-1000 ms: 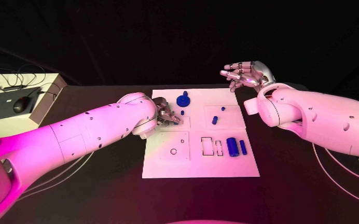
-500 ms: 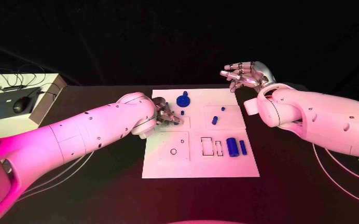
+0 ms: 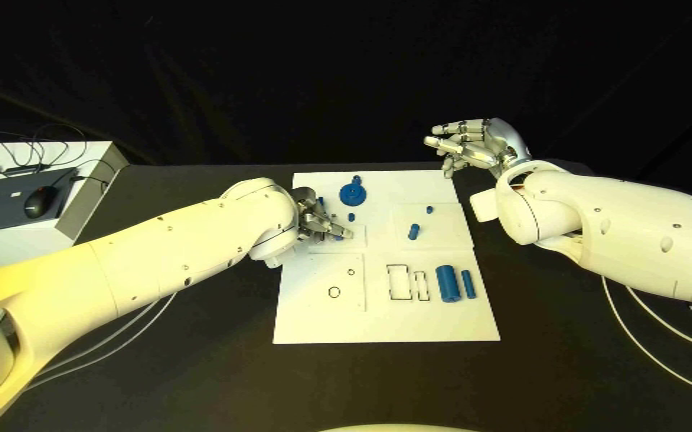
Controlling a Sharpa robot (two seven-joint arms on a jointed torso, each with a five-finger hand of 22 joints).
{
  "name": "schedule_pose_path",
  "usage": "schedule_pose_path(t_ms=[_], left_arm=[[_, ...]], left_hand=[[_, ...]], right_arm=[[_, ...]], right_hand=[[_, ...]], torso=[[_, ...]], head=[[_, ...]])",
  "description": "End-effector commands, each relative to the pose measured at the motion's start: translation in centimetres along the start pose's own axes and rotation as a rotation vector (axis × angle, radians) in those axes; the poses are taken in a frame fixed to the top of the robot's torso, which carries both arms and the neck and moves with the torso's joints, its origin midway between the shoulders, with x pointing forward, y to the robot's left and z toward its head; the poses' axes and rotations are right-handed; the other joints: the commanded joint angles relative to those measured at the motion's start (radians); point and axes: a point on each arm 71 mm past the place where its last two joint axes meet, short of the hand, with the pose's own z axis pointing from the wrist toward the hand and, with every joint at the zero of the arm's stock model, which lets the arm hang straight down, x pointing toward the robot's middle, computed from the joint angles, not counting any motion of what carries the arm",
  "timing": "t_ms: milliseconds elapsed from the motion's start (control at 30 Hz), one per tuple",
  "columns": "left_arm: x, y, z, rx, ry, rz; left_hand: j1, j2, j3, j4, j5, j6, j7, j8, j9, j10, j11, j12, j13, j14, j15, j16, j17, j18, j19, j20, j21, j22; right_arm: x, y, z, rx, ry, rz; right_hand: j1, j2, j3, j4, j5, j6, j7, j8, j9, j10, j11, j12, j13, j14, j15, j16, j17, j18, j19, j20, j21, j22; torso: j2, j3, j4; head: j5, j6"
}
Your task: Assemble the parts on the task board
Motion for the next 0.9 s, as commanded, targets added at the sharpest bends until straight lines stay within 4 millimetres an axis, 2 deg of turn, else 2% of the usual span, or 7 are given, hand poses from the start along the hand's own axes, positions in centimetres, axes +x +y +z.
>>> schedule_pose_path(t_ms=[33,267,467,567,767,833,900], left_arm=[[0.0,-0.1,-0.1,0.010,-0.004,-0.003],[-0.1,-0.2,-0.3,0.021,-0.003,-0.019],[-0.6,-0.5,-0.6,0.042,0.000,-0.071],[-0.9,-0.6,-0.8,0.048,-0.002,-0.090],[-1.2,-0.4,-1.0,0.048,-0.002,-0.101],[-1.4,-0.3,-1.1,0.046,0.002,-0.100],[-1.4,-0.2,-1.2,0.044,0.008,-0.097]], left_hand=[[-0.003,0.010,-0.012,0.000,-0.007,0.000,0.007,0.004,0.002,0.040,-0.024,0.003,-0.001,0.004,-0.001,0.004,0.000,-0.015,0.004,0.000,-0.004,0.001],[-0.009,0.007,-0.038,0.005,-0.019,-0.001,0.007,0.005,0.004,0.039,-0.023,0.004,-0.002,0.003,-0.001,0.003,-0.002,-0.015,0.004,0.000,-0.006,0.002],[-0.012,-0.066,0.008,0.078,-0.146,-0.017,0.012,0.000,0.002,0.023,-0.023,0.006,0.001,0.000,-0.003,-0.006,-0.012,-0.011,-0.003,-0.002,-0.021,-0.009],[0.004,-0.094,0.021,0.126,-0.158,-0.028,0.017,-0.009,-0.008,0.011,-0.022,0.012,0.006,-0.001,-0.005,-0.011,-0.018,-0.008,-0.006,-0.003,-0.031,-0.015],[0.022,-0.110,0.019,0.155,-0.158,-0.050,0.034,-0.045,-0.051,-0.013,-0.014,0.025,0.010,-0.006,-0.003,-0.025,-0.033,-0.001,-0.014,-0.002,-0.050,-0.027],[0.033,-0.110,0.018,0.162,-0.156,-0.042,0.046,-0.091,-0.138,-0.028,-0.008,0.039,0.007,-0.007,0.002,-0.037,-0.044,0.005,-0.018,0.003,-0.064,-0.035],[0.039,-0.109,0.017,0.154,-0.155,-0.066,0.057,-0.100,-0.154,-0.042,0.000,0.038,0.000,-0.013,0.003,-0.051,-0.060,0.007,-0.029,0.003,-0.080,-0.048]], right_arm=[[0.1,0.0,0.0,-0.008,0.013,0.000],[0.1,-0.1,-0.1,-0.006,0.012,0.000],[0.0,-0.2,-0.1,-0.005,0.010,-0.001],[0.0,-0.2,-0.1,-0.005,0.010,-0.002],[-0.1,-0.2,-0.1,-0.005,0.008,-0.002],[-0.1,-0.2,-0.1,-0.005,0.008,-0.002],[-0.2,-0.2,-0.1,-0.004,0.007,-0.003]], right_hand=[[-0.009,0.001,-0.002,0.003,0.006,-0.001,0.007,0.002,0.000,-0.004,-0.003,0.003,-0.001,0.004,0.004,-0.004,0.001,0.020,0.015,-0.003,0.005,-0.001],[-0.009,0.001,-0.002,0.003,0.006,-0.001,0.007,0.002,0.000,-0.004,-0.003,0.003,-0.001,0.004,0.004,-0.004,0.001,0.020,0.015,-0.003,0.005,-0.001],[-0.009,0.001,-0.002,0.003,0.006,-0.001,0.007,0.002,0.000,-0.004,-0.003,0.003,-0.001,0.004,0.004,-0.004,0.001,0.020,0.015,-0.003,0.005,-0.001],[-0.011,0.003,-0.003,0.002,0.006,-0.002,0.007,0.002,0.000,-0.004,-0.003,0.003,-0.001,0.004,0.004,-0.004,0.001,0.020,0.014,-0.003,0.008,-0.005],[-0.011,0.003,-0.003,0.002,0.006,-0.002,0.007,0.002,0.000,-0.004,-0.003,0.003,-0.001,0.004,0.004,-0.004,0.001,0.020,0.014,-0.003,0.008,-0.005],[-0.011,0.003,-0.003,0.002,0.006,-0.002,0.007,0.002,0.000,-0.004,-0.003,0.003,-0.001,0.004,0.004,-0.004,0.001,0.020,0.014,-0.003,0.008,-0.005],[-0.011,0.003,-0.003,0.002,0.006,-0.002,0.007,0.002,0.000,-0.004,-0.003,0.003,-0.001,0.004,0.004,-0.004,0.001,0.020,0.014,-0.003,0.008,-0.005]], torso=[[0.000,0.0002,-0.0005],[0.000,0.0011,-0.0002],[-0.001,0.0016,-0.0001],[-0.001,0.0016,-0.0001],[-0.001,0.0020,-0.0007],[-0.001,0.0021,-0.0007],[-0.001,0.0019,-0.0004]], head=[[0.001,0.000],[0.001,0.000],[0.001,0.000],[0.001,0.000],[0.001,0.001],[0.001,0.001],[0.001,0.002]])
